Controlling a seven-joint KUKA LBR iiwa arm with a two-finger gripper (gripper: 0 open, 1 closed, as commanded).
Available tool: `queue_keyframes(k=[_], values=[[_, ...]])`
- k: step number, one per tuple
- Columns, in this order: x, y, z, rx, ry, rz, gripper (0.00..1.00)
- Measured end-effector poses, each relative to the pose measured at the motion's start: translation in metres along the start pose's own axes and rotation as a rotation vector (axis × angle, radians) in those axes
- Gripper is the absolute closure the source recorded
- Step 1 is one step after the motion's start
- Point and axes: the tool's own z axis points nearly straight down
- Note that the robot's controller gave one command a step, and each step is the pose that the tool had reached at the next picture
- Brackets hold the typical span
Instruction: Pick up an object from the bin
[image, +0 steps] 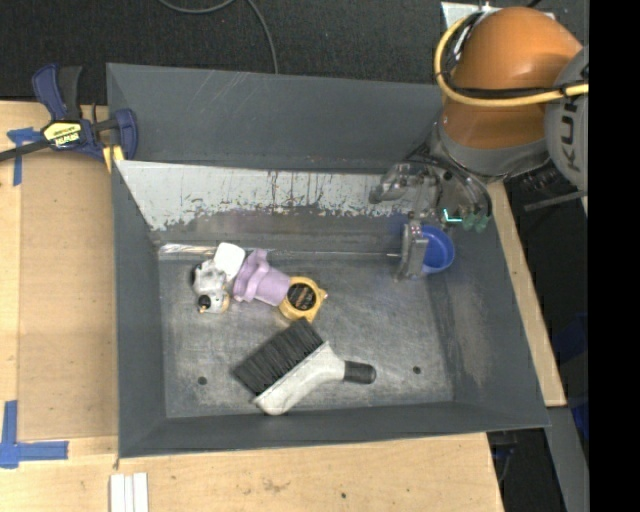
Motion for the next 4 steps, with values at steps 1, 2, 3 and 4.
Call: queue_keyframes(k=[1,2,3,4], values=[[-0.001,0.0,-0.005,0.0,-0.008,-0.001,1.0],[-0.001,0.0,-0.005,0.0,-0.008,-0.001,1.0],[0.003,0.003,0.043,0.0,-0.015,0.05,1.0],[0.007,0.038,0.063,-0.001,-0.007,0.123,0.0]])
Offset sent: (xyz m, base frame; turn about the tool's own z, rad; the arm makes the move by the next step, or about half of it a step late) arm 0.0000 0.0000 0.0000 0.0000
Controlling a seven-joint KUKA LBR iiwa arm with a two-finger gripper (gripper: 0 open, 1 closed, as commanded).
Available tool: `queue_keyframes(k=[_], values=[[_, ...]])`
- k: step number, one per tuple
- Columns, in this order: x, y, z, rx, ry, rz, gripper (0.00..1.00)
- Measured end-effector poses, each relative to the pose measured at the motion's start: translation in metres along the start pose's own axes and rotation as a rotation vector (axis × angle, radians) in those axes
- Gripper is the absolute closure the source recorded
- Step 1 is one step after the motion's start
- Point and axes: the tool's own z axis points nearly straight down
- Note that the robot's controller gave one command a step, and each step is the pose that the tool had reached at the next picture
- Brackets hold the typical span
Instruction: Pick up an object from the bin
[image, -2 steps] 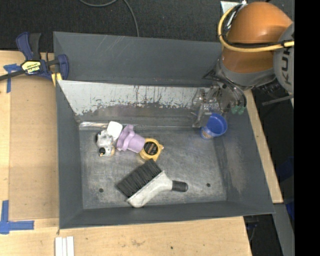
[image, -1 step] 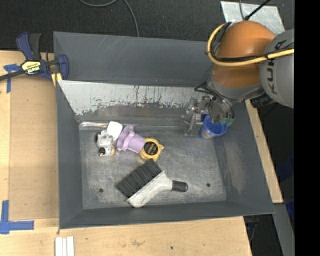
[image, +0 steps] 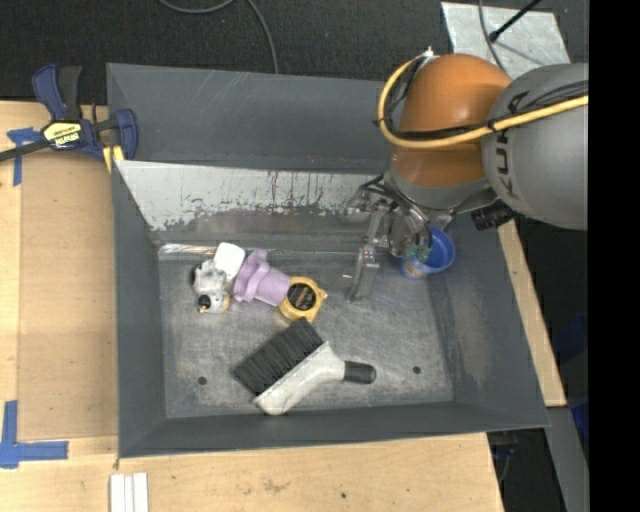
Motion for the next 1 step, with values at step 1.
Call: queue_keyframes(k=[1], values=[[0.0,-0.0001,0.0001,0.0,0.0,0.0,0.0]])
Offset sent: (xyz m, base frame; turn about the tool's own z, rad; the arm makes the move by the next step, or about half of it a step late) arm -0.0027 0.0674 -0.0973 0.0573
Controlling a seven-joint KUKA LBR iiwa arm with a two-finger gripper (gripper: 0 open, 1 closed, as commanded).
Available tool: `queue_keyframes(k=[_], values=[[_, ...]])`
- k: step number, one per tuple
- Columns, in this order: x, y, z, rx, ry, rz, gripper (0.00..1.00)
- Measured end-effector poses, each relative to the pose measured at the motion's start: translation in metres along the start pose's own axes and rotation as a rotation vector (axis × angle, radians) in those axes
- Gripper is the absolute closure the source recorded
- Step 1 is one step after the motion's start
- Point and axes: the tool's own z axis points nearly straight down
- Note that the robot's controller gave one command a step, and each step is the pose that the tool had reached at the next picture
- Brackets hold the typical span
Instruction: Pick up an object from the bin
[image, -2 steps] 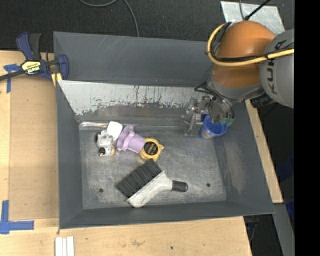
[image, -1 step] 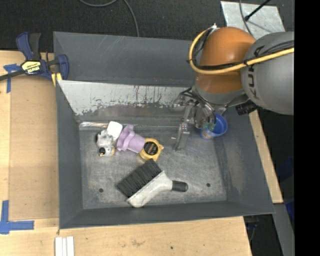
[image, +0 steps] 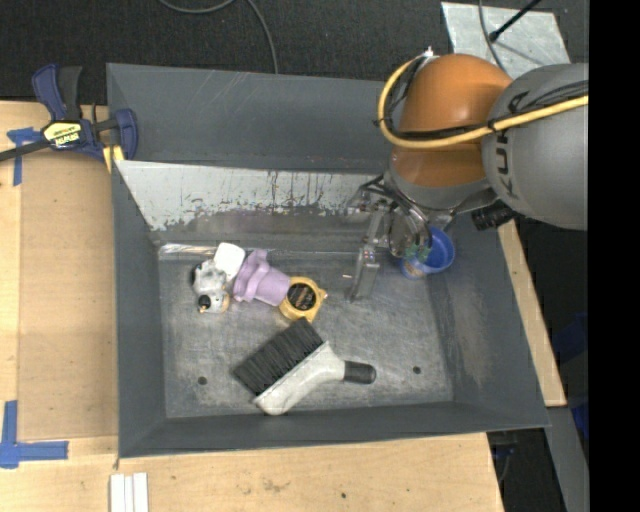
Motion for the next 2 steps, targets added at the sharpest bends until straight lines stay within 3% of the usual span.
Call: queue_keyframes(k=[1,2], values=[[0.0089,0.0701,0.0916,-0.006,0.0,0.054,1.0],[0.0087,0.0701,0.0913,-0.006,-0.001,0.054,1.0]])
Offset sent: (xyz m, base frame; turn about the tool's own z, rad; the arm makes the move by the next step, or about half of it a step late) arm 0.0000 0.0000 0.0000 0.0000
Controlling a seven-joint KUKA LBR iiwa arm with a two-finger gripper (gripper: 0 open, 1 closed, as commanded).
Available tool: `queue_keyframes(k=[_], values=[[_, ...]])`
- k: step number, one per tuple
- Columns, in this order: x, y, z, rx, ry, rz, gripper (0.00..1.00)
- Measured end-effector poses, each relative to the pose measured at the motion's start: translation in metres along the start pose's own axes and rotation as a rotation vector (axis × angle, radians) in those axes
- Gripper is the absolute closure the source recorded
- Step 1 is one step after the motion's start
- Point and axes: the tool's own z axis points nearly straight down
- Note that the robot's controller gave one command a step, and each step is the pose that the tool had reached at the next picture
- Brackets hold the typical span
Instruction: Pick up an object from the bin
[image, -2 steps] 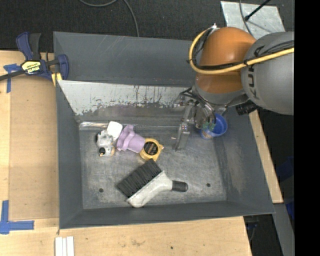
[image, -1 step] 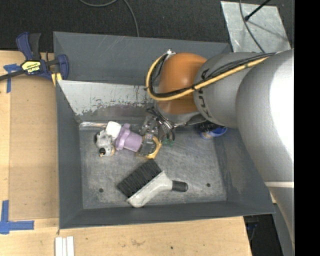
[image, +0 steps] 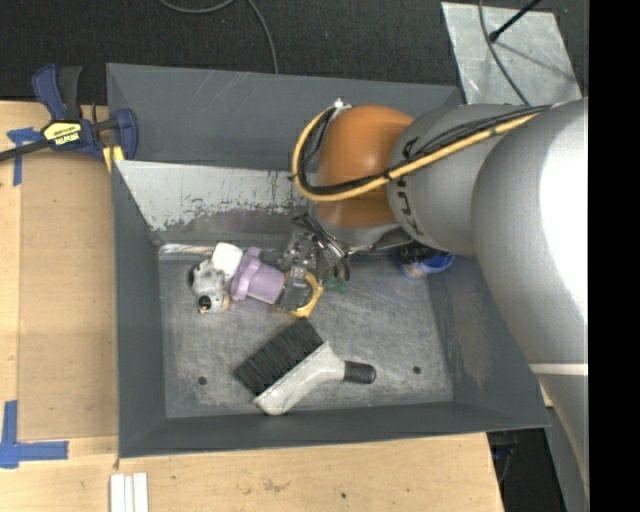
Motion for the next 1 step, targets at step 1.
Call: queue_keyframes(k=[1], values=[[0.007,0.003,-0.0372,0.007,0.007,0.0,1.0]])
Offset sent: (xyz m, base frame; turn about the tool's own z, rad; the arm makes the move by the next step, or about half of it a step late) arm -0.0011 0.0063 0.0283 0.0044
